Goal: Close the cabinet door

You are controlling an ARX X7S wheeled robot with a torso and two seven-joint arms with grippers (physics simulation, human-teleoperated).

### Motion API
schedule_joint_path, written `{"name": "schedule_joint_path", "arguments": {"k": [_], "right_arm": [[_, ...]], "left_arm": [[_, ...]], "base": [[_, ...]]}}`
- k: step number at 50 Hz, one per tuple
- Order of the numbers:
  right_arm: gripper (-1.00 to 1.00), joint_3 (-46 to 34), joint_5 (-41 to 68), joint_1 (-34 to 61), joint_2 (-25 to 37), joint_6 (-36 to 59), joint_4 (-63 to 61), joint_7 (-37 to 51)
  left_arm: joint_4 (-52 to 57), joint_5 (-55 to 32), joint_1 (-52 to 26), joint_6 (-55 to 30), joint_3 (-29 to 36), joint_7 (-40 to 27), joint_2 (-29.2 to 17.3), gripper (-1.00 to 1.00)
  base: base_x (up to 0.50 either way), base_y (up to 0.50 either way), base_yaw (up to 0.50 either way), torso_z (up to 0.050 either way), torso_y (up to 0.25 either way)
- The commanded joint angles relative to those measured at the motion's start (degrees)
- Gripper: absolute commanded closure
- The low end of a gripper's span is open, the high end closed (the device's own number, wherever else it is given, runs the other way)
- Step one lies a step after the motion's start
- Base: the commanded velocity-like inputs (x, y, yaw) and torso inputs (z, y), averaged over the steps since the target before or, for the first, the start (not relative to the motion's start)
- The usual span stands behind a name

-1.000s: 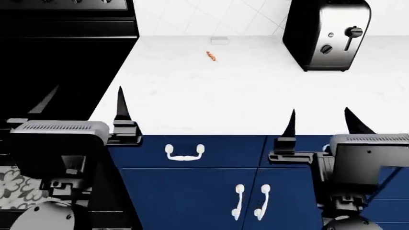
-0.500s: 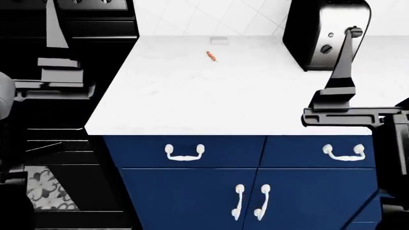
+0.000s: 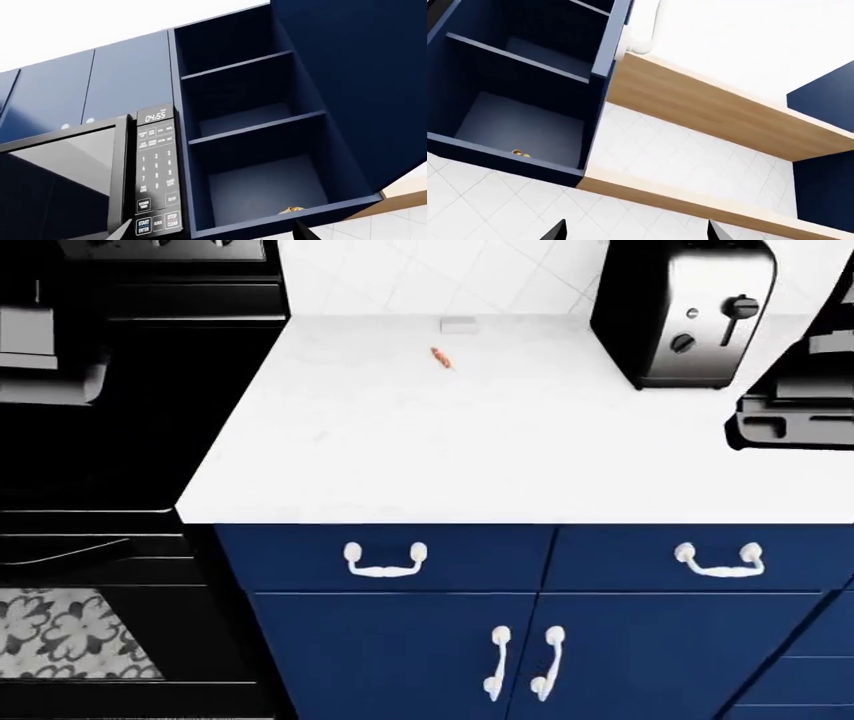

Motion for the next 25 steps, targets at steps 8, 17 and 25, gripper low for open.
{"name": "schedule_joint_path", "arguments": {"k": [8,17,25], "right_arm": [[-1.00,-13.50,-2.45,10.80,1.80,-5.11,-0.06,1.19],[-1.00,-15.52,-3.77,10.80,1.91,-6.22,-0.06,1.53],[-1.00,-17.09,-4.56,10.80,1.56,-7.01,-0.06,2.05]], "left_arm": [[0.02,-1.16,-15.23,8.95,19.70,-6.21,-7.21,-1.00],[-0.16,-0.59,-17.22,10.31,23.19,-6.87,-7.59,-1.00],[-0.45,0.46,-17.27,10.55,24.50,-7.05,-7.52,-1.00]], "base": [[0.49,0.00,0.00,0.000,0.000],[0.50,0.00,0.00,0.000,0.000],[0.50,0.00,0.00,0.000,0.002]]}}
